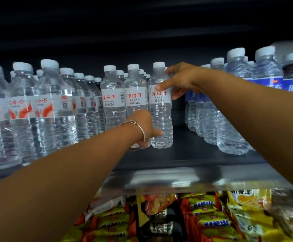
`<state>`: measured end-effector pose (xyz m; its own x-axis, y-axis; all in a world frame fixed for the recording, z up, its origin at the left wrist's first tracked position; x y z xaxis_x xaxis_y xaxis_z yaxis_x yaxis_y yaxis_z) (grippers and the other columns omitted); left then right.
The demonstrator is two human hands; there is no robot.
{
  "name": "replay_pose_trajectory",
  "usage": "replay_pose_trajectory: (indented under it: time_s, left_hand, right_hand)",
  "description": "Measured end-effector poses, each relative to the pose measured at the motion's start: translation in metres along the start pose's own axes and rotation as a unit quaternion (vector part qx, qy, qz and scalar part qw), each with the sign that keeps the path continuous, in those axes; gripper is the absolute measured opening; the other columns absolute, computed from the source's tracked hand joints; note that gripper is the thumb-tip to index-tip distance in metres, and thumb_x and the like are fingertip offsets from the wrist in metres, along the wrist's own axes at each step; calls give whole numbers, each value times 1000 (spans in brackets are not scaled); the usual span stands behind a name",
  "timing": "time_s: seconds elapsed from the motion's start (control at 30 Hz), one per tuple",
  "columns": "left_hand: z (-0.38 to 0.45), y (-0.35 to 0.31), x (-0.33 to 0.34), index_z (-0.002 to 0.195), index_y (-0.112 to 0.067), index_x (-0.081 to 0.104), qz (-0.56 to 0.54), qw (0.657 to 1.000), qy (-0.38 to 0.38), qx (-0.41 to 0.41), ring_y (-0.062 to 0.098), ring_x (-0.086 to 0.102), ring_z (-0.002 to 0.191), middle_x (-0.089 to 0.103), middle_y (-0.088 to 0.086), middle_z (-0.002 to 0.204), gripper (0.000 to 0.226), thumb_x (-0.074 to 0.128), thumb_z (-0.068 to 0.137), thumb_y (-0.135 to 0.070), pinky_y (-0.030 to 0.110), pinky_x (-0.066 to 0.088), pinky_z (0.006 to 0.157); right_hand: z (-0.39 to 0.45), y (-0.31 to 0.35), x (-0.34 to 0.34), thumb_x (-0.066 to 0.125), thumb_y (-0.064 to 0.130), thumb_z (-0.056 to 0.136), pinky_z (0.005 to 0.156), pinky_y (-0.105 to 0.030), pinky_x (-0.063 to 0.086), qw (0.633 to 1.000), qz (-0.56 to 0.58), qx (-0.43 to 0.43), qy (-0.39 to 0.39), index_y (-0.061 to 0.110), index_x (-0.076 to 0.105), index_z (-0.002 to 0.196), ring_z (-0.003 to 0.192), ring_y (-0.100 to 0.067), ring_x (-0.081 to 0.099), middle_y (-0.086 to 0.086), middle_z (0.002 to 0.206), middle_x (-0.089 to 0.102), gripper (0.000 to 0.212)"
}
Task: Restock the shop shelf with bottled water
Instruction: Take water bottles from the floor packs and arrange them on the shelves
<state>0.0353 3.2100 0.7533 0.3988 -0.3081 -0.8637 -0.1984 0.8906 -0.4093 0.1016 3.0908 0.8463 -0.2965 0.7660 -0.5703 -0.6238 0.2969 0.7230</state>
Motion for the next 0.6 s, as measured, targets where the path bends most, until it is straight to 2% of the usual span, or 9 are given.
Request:
replay_pose_trajectory:
  time_s: [0.1, 0.2, 0.3, 0.4, 0.43, 0.5, 0.6]
  left_hand:
    - [-4, 0, 1, 91, 6, 61, 5, 1000, -9, 8, 35, 68, 80, 68, 22, 88, 48, 74, 75, -38, 45, 58, 75]
    - [-11, -1, -1, 91, 6, 62, 9, 1000, -17, 21, 36, 68, 81, 68, 23, 89, 48, 73, 76, -39, 46, 57, 76]
    - [-22, -4, -5, 88, 2, 65, 27, 998, -36, 34, 33, 67, 81, 68, 18, 85, 41, 71, 79, -37, 43, 56, 79]
    - [-41, -8, -9, 88, -3, 66, 53, 993, -80, 70, 29, 64, 88, 67, 13, 91, 34, 69, 81, -36, 40, 53, 83]
    - [-48, -9, -9, 88, -4, 65, 44, 991, -92, 86, 29, 63, 89, 67, 13, 93, 30, 68, 81, -33, 40, 52, 84]
    - [-65, -11, -9, 92, -7, 63, 20, 986, -113, 118, 29, 61, 93, 65, 13, 98, 23, 68, 82, -26, 39, 51, 86]
    - [-95, -13, -2, 104, -6, 59, 5, 978, -125, 168, 27, 57, 102, 58, 13, 111, 26, 67, 82, -19, 32, 46, 89]
  right_hand:
    - [-5, -1, 3, 77, 18, 75, 81, -43, 57, 1000, 7, 2, -20, 10, 41, 135, 91, -30, 69, -12, 105, 66, 69]
    - [-10, -4, 7, 79, 18, 73, 77, -44, 58, 998, 20, 0, -62, 11, 49, 120, 90, -30, 69, -14, 107, 65, 57]
    - [-20, -7, 12, 80, 20, 72, 74, -43, 58, 995, 22, -1, -100, 11, 48, 117, 92, -29, 67, -12, 113, 60, 56]
    - [-40, -7, 13, 77, 25, 76, 83, -41, 55, 986, -82, -21, -146, 6, 48, 122, 99, -27, 61, -12, 118, 55, 58]
    - [-50, -6, 14, 75, 25, 78, 86, -36, 53, 977, -130, -46, -165, 5, 51, 121, 99, -25, 60, -12, 116, 57, 53]
    - [-74, -5, 17, 72, 23, 81, 83, -26, 47, 956, -201, -91, -193, 7, 56, 118, 97, -23, 59, -12, 111, 62, 43]
    - [-117, -11, 29, 69, 20, 81, 84, -32, 49, 937, -263, -123, -195, 12, 58, 122, 96, -25, 61, -11, 108, 65, 43]
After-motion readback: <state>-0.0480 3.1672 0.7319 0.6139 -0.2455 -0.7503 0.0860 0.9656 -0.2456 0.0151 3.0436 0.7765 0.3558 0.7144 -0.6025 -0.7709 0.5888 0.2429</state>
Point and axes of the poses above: each hand's wrist, its own z-axis towards the middle knuckle, its own x-axis out of the palm, y = z × x, the point moved 2 cm from there along z, towards the middle knuckle
